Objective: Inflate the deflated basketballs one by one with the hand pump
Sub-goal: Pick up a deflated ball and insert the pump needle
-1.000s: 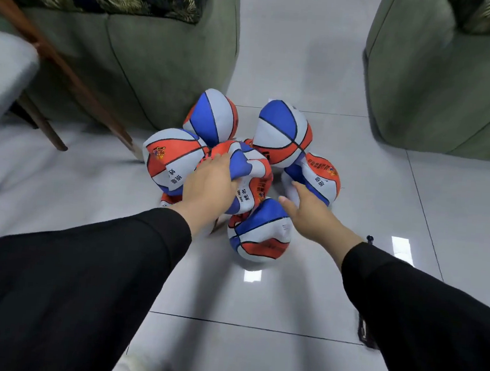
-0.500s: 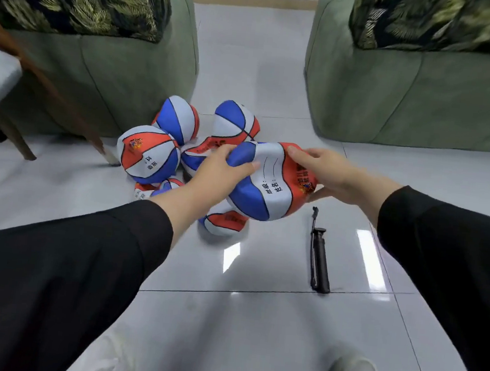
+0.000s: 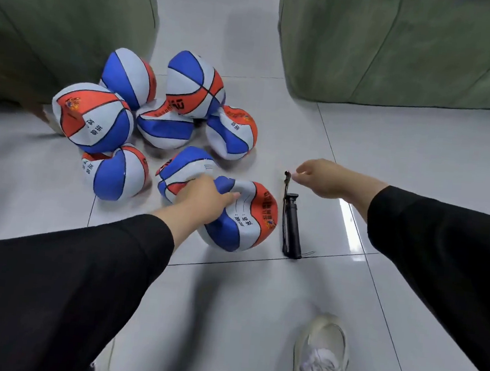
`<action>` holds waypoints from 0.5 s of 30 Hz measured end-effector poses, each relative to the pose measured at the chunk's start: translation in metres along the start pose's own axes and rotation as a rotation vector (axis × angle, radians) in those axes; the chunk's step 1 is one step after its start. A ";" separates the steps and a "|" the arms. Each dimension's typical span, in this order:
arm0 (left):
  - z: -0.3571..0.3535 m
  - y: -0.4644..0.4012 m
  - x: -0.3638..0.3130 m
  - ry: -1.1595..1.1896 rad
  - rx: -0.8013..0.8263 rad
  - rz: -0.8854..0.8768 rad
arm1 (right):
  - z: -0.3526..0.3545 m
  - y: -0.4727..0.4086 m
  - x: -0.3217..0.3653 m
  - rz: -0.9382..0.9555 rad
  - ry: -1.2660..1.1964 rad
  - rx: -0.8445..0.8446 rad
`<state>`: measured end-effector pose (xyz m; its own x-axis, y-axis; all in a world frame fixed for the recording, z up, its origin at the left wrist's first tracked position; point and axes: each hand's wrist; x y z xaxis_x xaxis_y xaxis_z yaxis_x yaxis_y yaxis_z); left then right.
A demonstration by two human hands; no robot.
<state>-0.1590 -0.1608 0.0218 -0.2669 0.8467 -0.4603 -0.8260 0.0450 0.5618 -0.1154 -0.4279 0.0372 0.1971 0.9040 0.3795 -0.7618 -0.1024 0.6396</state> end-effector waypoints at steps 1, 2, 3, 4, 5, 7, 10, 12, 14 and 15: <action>-0.003 -0.005 0.000 -0.026 0.014 0.019 | -0.002 -0.007 -0.008 -0.015 0.035 0.011; -0.006 -0.010 -0.001 -0.050 0.025 0.032 | -0.003 -0.013 -0.015 -0.032 0.051 0.025; -0.009 -0.015 -0.003 -0.080 0.033 0.040 | -0.003 -0.018 -0.020 -0.049 0.064 0.040; -0.012 -0.019 -0.004 -0.116 0.041 0.044 | -0.004 -0.022 -0.025 -0.067 0.076 0.057; -0.015 -0.025 -0.005 -0.146 0.055 0.047 | -0.004 -0.026 -0.029 -0.081 0.082 0.071; -0.019 -0.034 -0.007 -0.196 0.081 0.047 | -0.006 -0.035 -0.036 -0.102 0.094 0.088; -0.020 -0.045 -0.013 -0.296 0.143 -0.009 | -0.015 -0.052 -0.045 -0.126 0.119 0.125; -0.023 -0.054 -0.016 -0.331 0.168 -0.041 | -0.027 -0.066 -0.051 -0.144 0.144 0.170; -0.030 -0.070 -0.012 -0.275 0.161 -0.008 | -0.038 -0.080 -0.055 -0.167 0.130 0.195; -0.035 -0.078 -0.009 -0.227 0.154 0.008 | -0.044 -0.086 -0.057 -0.180 0.113 0.198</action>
<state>-0.1098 -0.1901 -0.0419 -0.1404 0.9436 -0.2997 -0.7347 0.1036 0.6704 -0.0880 -0.4525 -0.0691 0.2394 0.9544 0.1781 -0.5838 -0.0051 0.8119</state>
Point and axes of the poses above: each hand's wrist, its own y-axis away from the middle knuckle, its own z-axis out of the back of the hand, x = y × z, and after that the axes turned 11 degrees about x, right-handed
